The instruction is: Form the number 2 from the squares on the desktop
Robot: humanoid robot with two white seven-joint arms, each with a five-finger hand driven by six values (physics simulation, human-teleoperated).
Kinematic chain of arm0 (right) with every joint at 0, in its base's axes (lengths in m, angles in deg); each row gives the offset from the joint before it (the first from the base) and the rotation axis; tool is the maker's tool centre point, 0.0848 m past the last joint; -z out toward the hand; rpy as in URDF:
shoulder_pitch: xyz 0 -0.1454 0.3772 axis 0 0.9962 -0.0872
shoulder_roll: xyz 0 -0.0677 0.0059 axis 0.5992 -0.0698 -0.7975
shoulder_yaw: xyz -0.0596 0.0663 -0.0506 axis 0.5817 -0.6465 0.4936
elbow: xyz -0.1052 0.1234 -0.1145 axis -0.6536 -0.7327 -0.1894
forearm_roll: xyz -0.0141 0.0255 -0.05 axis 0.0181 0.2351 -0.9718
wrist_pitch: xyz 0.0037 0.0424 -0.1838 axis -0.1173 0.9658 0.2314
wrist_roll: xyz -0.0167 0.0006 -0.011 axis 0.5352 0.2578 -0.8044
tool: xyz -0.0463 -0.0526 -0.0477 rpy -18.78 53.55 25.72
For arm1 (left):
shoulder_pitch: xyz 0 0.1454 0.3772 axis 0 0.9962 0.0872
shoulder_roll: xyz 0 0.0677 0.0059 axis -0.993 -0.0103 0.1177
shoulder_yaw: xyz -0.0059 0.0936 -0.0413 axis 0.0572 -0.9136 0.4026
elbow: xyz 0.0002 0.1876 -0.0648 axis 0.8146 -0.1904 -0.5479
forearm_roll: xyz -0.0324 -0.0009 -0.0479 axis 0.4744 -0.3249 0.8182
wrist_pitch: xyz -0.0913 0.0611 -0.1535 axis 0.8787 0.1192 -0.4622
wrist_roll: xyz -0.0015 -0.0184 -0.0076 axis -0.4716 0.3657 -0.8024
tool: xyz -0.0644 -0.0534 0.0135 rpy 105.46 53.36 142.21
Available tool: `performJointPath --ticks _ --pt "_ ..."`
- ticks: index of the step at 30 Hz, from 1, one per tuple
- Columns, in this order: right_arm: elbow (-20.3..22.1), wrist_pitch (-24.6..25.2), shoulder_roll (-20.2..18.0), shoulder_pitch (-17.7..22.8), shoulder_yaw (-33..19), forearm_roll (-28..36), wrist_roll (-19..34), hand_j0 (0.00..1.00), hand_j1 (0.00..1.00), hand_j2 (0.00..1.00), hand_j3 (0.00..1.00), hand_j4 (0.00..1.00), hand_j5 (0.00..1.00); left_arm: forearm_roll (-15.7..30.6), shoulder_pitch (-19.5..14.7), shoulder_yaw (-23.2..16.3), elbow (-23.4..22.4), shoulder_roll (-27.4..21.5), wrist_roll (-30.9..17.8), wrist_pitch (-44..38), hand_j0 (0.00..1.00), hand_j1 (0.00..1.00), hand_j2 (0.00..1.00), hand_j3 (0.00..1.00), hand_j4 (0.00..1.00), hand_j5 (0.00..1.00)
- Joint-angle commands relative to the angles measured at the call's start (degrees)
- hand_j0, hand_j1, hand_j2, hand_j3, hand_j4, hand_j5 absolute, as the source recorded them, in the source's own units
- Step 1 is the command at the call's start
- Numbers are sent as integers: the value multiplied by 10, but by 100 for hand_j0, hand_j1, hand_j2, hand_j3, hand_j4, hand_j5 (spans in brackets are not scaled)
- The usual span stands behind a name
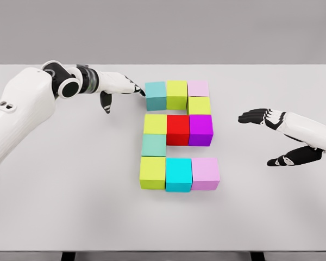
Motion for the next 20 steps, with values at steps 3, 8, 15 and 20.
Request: performJointPath --ticks 3,8,15,20 --pt "0 2 -1 0 0 5 0 100 100 100 100 100 100 14 -10 10 1 -24 0 12 100 100 100 100 100 100" --pt "0 2 -1 0 0 5 0 100 100 100 100 100 100 172 2 154 33 -107 0 141 100 100 100 100 100 100" --pt "0 2 -1 -3 0 5 0 100 100 100 100 100 100 644 198 236 199 -258 0 141 100 100 100 100 100 100" --pt "-1 2 1 -4 0 5 0 100 100 100 100 100 100 669 301 252 231 -308 0 141 100 100 100 100 100 100"
